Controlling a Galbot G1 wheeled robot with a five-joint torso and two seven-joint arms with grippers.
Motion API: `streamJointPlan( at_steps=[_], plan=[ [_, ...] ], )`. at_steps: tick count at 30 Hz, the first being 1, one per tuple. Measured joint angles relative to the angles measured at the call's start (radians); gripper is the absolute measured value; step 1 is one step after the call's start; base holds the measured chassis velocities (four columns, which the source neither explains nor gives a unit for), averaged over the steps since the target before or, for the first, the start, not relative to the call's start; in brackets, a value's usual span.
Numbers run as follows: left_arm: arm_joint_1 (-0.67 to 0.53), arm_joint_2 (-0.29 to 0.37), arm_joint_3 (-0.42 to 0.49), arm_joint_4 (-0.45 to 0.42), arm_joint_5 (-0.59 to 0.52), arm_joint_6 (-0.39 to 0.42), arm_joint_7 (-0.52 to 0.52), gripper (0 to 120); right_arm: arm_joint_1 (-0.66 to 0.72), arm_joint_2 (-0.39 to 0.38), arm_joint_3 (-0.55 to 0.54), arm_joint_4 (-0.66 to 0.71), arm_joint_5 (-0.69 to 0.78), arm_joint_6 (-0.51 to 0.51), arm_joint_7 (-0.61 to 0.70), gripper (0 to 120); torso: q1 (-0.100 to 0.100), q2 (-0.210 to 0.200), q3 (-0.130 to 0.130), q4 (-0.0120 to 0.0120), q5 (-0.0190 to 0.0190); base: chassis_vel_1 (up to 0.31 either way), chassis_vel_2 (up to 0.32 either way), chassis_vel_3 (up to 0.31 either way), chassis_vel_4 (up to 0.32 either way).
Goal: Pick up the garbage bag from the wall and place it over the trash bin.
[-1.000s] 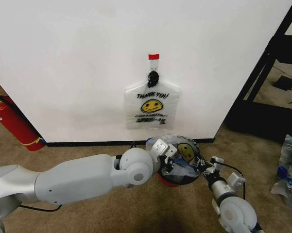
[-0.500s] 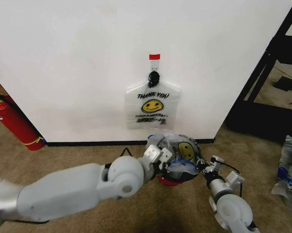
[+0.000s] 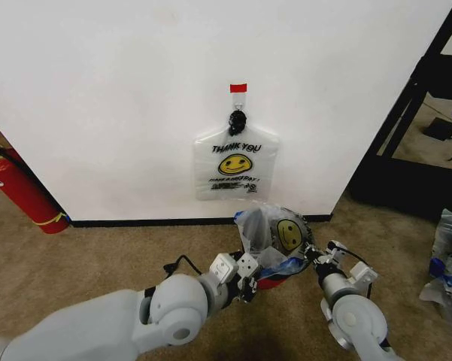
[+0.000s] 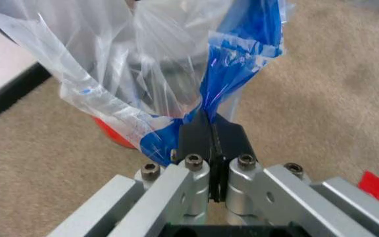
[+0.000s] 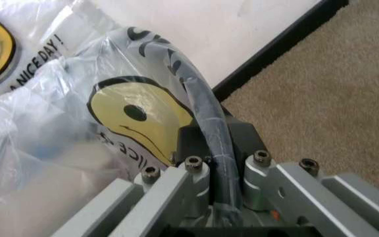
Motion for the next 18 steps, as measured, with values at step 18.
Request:
streamJointPlan(
  at_steps=[18],
  plan=[
    [0.088,-0.063,-0.001,0.159,0.21,-0.034,0.09,0,-0.039,-0.04,0.021,0.071,0.087,-0.054,0.03,0,0.0,0.0,0.0,-0.0001,0.0,0.0,0.0,0.0,0.0]
  ],
)
